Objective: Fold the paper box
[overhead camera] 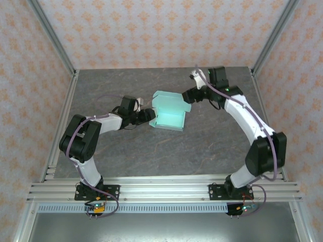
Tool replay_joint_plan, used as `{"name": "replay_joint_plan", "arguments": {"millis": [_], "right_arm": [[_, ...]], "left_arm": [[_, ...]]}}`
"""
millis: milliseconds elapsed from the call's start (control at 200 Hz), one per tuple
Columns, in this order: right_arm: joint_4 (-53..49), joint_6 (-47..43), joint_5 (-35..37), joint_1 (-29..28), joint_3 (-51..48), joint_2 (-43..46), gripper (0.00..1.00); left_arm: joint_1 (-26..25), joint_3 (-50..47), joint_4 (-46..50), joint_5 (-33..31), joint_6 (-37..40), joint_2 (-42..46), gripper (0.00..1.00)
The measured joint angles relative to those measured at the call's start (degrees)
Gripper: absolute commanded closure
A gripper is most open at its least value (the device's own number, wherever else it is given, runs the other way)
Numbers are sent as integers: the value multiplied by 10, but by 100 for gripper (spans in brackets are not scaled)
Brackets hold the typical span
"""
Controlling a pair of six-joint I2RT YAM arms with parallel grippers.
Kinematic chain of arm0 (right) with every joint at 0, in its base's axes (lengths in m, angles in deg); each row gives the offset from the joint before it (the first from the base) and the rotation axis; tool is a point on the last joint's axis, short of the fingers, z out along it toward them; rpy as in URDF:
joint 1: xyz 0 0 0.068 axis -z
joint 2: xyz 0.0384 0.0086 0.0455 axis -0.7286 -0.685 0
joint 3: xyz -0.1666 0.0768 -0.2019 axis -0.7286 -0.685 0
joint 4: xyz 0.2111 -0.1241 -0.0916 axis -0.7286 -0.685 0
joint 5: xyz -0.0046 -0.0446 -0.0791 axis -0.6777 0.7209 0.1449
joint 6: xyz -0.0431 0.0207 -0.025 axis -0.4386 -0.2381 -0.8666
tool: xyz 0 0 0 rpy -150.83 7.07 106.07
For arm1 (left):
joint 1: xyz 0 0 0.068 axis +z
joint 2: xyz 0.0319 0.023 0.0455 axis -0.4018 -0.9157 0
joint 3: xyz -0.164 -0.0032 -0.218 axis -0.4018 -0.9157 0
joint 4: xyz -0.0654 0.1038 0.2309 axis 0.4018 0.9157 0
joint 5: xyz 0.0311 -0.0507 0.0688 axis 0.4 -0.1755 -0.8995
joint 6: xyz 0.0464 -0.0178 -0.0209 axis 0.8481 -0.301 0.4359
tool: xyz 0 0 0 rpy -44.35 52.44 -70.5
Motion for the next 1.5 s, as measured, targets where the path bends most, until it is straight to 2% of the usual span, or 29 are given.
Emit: {"name": "replay_joint_plan", "arguments": {"millis": [140, 285, 330, 410, 476, 711, 856, 1036, 1502], "right_arm": [[-93, -107, 9, -19, 128, -99, 27], [-178, -176, 3, -32, 215, -186, 33], [-203, -193, 3, -37, 240, -209, 41], [-242, -214, 3, -45, 288, -247, 65], [-264, -228, 4, -53, 322, -274, 76], [-271, -236, 17, -73, 323, -284, 97], [-220, -214, 25, -76, 249, -239, 98], [-185, -180, 34, -86, 193, -202, 100], [-124, -95, 50, -112, 104, -152, 100]], "left_arm": [[0, -2, -5, 0, -3, 0, 28], [0, -10, -19, 6, -14, 0, 26], [0, -11, -21, 9, -16, 0, 26], [0, -15, -29, 13, -18, 0, 28], [0, -18, -32, 16, -19, -1, 33], [0, -19, -38, 20, -20, -11, 55], [0, -19, -37, 20, -8, -11, 65], [-16, -11, -14, 2, 28, -11, 71], [-78, 68, 90, -148, 168, -12, 71]]}}
